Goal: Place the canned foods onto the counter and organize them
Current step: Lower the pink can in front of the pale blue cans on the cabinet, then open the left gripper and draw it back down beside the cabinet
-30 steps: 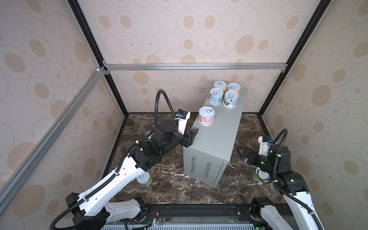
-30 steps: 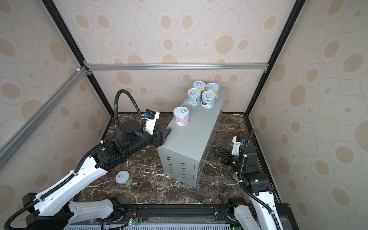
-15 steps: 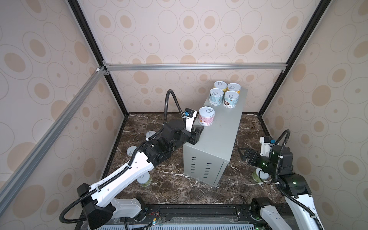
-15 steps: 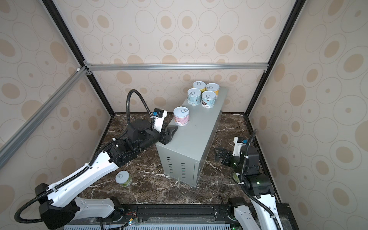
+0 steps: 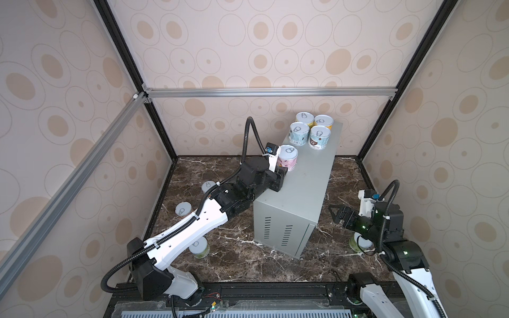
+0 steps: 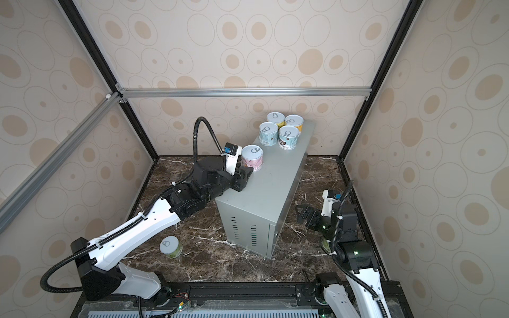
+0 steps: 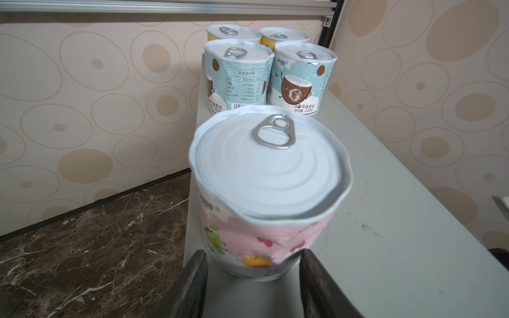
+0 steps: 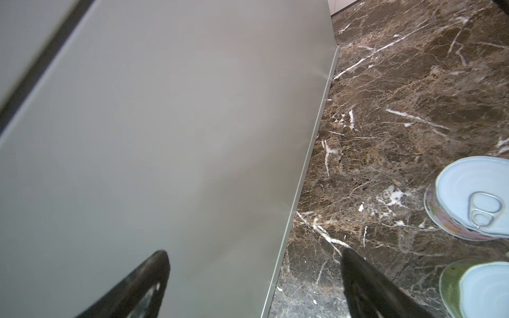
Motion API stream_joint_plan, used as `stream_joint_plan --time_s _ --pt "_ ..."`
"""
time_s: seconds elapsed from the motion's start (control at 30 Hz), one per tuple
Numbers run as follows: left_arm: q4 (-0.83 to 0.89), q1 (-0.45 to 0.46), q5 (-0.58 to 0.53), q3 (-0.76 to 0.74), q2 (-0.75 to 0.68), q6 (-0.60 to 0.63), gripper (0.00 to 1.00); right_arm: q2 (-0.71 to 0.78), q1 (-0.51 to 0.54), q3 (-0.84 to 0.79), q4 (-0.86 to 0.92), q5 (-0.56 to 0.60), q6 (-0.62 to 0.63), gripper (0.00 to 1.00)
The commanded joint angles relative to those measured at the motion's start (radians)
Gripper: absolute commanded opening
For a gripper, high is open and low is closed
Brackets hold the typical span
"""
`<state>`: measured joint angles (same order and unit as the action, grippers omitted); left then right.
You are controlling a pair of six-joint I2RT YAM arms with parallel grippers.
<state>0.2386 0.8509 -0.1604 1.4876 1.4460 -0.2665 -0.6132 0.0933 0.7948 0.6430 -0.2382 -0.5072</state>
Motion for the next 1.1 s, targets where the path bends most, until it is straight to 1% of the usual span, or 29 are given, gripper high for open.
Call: stream_joint_plan --time_s 0.0,0.2,0.53,0.83,0.93,1.07 --pt "-0.009 0.007 -0.045 0.066 0.038 -0.016 0.52 0.01 -0.002 -0.02 -0.016 0.002 0.014 0.99" --pt "-0.014 0.008 -0.047 0.132 0.108 -0.018 0.52 0.007 -0.002 -0.035 -0.032 -0.009 0.016 0.99" --pt "0.031 -0.01 -0.061 0.261 0.235 0.002 0.52 0.002 -0.003 -0.037 -0.039 -0.021 0.02 0.99" --pt "0.042 -0.018 -0.077 0.302 0.269 0.003 0.52 0.006 -0.003 -0.027 -0.03 -0.023 0.022 0.99" --pt "0.044 -0.021 -0.054 0.312 0.277 0.011 0.52 0.003 -0.003 -0.021 -0.024 -0.018 0.02 0.99" --pt "0.054 -0.022 -0.029 0.306 0.26 0.01 0.53 -0.009 -0.002 0.005 0.019 0.021 0.002 0.99"
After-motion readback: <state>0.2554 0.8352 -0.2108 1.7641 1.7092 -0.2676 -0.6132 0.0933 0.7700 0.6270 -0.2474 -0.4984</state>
